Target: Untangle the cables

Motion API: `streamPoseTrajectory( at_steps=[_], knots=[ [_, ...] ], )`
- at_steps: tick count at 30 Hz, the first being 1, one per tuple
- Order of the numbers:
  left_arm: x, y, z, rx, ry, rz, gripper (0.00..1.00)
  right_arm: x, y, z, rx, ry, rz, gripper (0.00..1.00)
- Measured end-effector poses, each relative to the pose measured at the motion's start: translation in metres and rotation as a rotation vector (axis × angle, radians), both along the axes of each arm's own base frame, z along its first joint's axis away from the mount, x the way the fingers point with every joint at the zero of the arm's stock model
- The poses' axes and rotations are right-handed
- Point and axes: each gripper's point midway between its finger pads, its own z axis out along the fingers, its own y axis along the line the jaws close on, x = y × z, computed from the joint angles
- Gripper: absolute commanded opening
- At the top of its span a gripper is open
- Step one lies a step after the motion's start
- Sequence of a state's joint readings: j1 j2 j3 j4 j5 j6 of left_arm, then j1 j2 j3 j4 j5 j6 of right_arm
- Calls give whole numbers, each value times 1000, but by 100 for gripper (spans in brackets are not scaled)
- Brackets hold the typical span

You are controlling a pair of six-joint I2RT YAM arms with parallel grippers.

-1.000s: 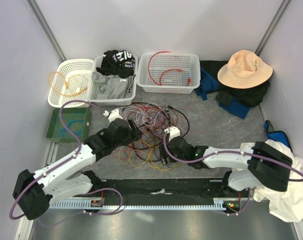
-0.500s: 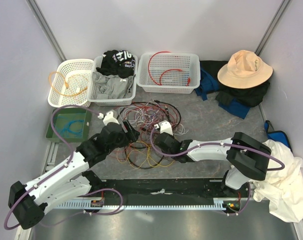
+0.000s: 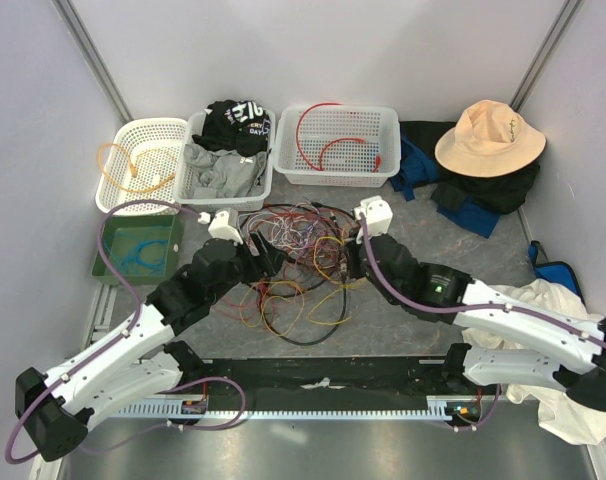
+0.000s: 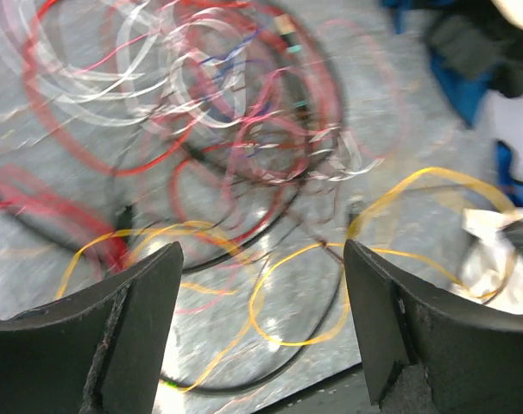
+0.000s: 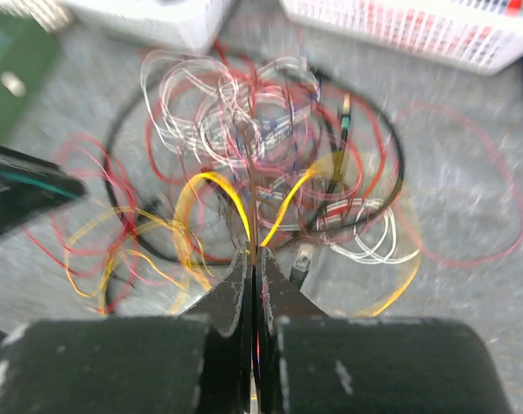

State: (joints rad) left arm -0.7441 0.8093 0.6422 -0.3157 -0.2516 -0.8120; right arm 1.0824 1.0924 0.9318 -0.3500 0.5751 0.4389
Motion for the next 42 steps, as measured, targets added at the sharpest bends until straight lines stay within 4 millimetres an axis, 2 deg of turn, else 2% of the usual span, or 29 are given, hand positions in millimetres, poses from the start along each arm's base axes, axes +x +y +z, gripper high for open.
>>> streamPoseTrajectory(
  at_steps=[2,4,6,10,18,25,27,32,36,37,39,40,42],
  knots=[
    [1,-9,12,-27,-46,-44,85,-1,-5,25,34,-32,-2,0],
    [2,-21,30,-72,-109,-106,85,-2,-8,40,55,-52,-1,0],
    [1,-34,48,-115,-173,-176,85,-4,-12,47,60,-59,2,0],
    [-1,-56,69,-167,-254,-289,86,-9,-16,48,53,-48,17,0],
    [-7,-95,88,-274,-338,-475,84,-15,-19,57,75,-48,39,0],
    [-8,-112,80,-298,-332,-554,77,-17,-19,60,86,-48,49,0],
    [-9,-116,74,-305,-318,-573,72,-17,-18,60,86,-48,51,0],
    [-14,-122,61,-327,-282,-611,51,-17,-17,59,84,-45,53,0],
    [-18,-127,59,-348,-269,-643,35,-16,-17,57,79,-43,53,0],
    [-20,-128,59,-354,-268,-652,23,-16,-16,57,78,-42,53,0],
    [-22,-129,62,-365,-273,-665,8,-16,-16,57,77,-42,53,0],
    [-23,-130,64,-372,-277,-671,2,-16,-16,57,77,-42,52,2],
    [-25,-130,65,-376,-277,-679,2,-16,-16,57,77,-42,52,23]
  ],
)
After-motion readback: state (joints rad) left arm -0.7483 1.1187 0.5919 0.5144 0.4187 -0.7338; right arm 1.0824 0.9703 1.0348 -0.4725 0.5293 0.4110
